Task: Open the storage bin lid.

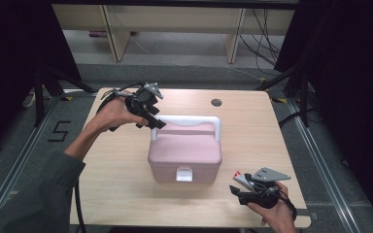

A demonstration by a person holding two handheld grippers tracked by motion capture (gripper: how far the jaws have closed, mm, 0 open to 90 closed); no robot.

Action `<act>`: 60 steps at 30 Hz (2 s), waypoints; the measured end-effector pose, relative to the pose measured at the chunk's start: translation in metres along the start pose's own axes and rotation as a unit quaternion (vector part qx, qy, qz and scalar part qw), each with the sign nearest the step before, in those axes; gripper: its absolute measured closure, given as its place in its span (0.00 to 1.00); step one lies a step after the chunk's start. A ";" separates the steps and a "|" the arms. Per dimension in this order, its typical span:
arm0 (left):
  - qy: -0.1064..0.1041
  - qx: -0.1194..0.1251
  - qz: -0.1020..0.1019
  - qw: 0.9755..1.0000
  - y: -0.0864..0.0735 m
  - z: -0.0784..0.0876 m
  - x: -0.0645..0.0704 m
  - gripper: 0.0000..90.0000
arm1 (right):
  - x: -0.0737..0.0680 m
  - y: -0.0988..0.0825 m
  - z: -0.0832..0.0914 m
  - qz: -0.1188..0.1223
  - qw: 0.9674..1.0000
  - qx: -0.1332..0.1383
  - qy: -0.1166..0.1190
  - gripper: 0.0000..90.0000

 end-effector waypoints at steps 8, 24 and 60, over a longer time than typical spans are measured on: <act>-0.011 -0.018 -0.010 1.000 0.000 -0.011 -0.003 0.57 | 0.003 0.001 0.001 0.011 1.000 0.001 -0.003 0.31; -0.020 -0.057 -0.072 0.996 0.007 -0.009 0.002 0.75 | 0.002 0.000 -0.001 0.010 1.000 -0.001 0.000 0.31; -0.031 -0.076 -0.091 0.992 0.024 0.012 -0.004 0.78 | -0.002 0.063 0.015 0.024 0.988 0.135 0.069 0.76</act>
Point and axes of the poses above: each handheld gripper's, and its own axes: z roughly backward along the jaws, y roughly out of its top, x roughly to its right, the point moved 8 cm from there along -z, roughly forward along the jaws, and after that the axes turned 5 degrees about z, right-handed, at the moved point
